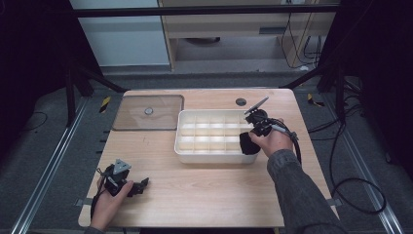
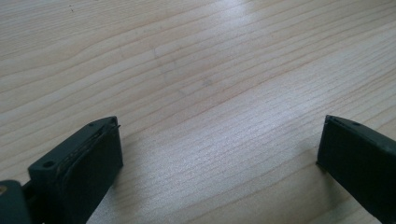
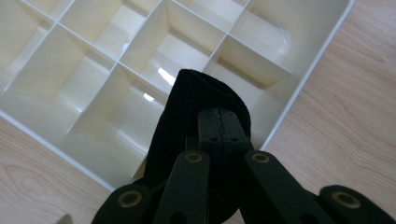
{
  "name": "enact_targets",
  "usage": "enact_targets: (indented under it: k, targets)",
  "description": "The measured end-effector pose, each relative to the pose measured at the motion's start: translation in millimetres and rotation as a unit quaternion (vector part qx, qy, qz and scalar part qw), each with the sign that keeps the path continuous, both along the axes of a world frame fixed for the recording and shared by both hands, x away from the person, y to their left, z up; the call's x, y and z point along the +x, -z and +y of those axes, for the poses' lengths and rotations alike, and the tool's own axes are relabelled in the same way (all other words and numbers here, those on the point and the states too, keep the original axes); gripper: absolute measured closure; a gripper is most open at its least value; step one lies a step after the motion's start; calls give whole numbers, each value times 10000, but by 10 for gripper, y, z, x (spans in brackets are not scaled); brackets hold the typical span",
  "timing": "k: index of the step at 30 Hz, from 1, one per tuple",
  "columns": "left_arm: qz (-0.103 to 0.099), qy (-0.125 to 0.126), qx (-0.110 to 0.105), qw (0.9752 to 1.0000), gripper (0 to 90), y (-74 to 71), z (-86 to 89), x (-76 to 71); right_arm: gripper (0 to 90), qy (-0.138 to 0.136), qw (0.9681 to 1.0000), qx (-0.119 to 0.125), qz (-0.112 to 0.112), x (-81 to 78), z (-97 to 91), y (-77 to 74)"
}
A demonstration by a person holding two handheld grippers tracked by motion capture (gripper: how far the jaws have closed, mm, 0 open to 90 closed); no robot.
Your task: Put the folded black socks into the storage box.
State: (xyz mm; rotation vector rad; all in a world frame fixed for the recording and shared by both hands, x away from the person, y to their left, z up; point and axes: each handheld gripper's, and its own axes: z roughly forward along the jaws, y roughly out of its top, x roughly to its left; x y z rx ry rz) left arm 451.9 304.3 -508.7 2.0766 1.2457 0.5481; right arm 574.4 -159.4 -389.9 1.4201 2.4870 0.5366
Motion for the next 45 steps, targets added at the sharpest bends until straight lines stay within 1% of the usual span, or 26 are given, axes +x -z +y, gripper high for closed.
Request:
enact_targets:
  k: [1, 2, 7, 9, 10, 21, 23, 24, 27, 32, 35, 37, 42, 43, 45]
  targets:
    - [1, 1, 1, 10000, 0, 0, 0, 0, 900, -21, 10000, -22, -16, 0, -7, 16]
    - [0, 1, 1, 10000, 0, 0, 0, 0, 900, 25, 10000, 36, 60, -7, 0, 17]
    - [1, 1, 2, 10000, 0, 0, 0, 0, 900, 35, 10000, 7, 73, -17, 9, 45]
    - [0, 2, 3, 10000, 0, 0, 0, 0, 900, -46, 10000, -51, 16, -19, 8, 62]
    - [3, 2, 2, 10000, 0, -1, 0, 0, 900, -11, 10000, -39, 51, -19, 12, 72]
    - [-1, 2, 2, 10000, 0, 0, 0, 0, 900, -5, 9999, -40, 96, -16, -9, 133]
    - [-2, 2, 2, 10000, 0, 0, 0, 0, 900, 36, 9999, -36, 140, -24, -1, 148]
    - [-1, 1, 2, 10000, 0, 0, 0, 0, 900, -5, 9999, -45, 124, -20, -6, 156]
    - [-1, 2, 3, 10000, 0, 0, 0, 0, 900, 9, 9998, -21, 184, -26, -6, 174]
    - [1, -6, -7, 10000, 0, 1, -1, -1, 900, -29, 9998, -21, 174, -42, -5, 207]
    - [4, -7, -9, 10000, 0, 1, -1, -1, 900, -28, 9998, -17, 183, -47, -6, 212]
    - [4, -9, -12, 10000, 0, 1, -2, -1, 900, 6, 9997, 0, 230, -53, -3, 214]
    - [5, -9, -12, 10000, 0, 1, -2, -1, 900, -11, 9997, 8, 232, -55, -2, 228]
    - [4, -10, -13, 10000, 0, 1, -2, -1, 900, 40, 9996, 25, 271, -57, 1, 226]
    - [5, -8, -11, 10000, 0, 1, -2, -1, 900, 35, 9996, 30, 288, -59, 2, 231]
